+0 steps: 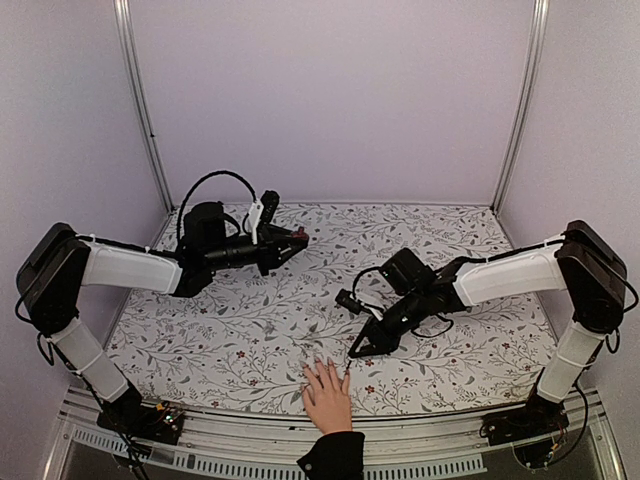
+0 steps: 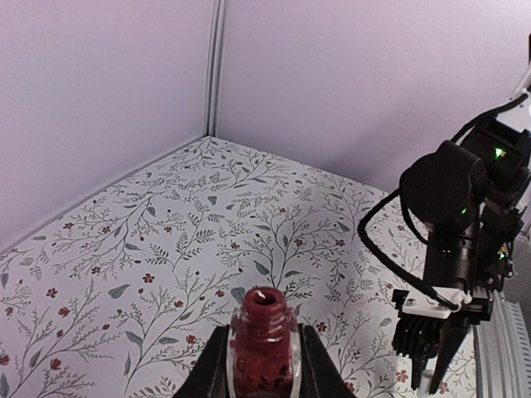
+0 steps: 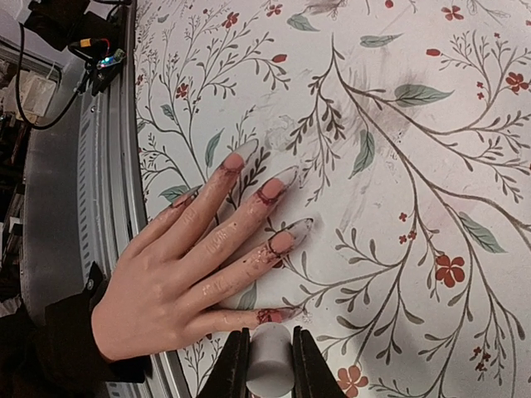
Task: Paint the nails
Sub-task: Paint the nail polish on the nail.
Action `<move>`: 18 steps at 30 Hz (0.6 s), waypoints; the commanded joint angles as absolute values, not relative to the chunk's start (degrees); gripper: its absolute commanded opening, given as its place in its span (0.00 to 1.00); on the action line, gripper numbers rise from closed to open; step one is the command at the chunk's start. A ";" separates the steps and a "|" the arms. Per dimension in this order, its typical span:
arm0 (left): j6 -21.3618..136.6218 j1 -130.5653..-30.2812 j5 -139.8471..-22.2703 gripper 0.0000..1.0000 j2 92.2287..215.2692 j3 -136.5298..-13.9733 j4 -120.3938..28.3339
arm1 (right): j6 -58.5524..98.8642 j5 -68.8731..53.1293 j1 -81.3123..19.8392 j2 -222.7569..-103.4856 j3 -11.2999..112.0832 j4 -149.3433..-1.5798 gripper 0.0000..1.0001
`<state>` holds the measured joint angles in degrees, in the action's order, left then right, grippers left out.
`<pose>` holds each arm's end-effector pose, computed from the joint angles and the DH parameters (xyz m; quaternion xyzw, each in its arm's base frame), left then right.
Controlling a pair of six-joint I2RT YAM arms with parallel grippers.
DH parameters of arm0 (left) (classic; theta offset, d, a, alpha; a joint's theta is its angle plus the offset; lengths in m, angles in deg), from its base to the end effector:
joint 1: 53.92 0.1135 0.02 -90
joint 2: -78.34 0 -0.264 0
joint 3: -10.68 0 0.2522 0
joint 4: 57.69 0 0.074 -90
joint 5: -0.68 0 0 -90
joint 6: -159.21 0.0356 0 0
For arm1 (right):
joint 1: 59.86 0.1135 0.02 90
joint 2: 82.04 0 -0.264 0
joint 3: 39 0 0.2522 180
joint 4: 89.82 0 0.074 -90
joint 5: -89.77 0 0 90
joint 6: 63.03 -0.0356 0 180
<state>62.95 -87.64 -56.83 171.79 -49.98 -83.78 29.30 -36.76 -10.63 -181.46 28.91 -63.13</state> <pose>0.2815 -0.2109 0.2283 0.3509 0.6528 -0.4146 0.5281 0.2009 0.2655 0.1549 -0.4745 0.7850 0.3801 0.1187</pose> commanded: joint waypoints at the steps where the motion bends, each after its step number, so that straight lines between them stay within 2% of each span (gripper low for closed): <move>1: 63.20 -86.93 -56.86 0.00 171.68 -49.85 -85.06 | 29.35 -36.35 -10.29 -182.88 29.91 -62.53 0.00; 18: 63.20 -86.89 -56.94 0.00 171.56 -49.83 -84.97 | 29.26 -37.04 -10.20 -183.95 30.02 -63.04 0.00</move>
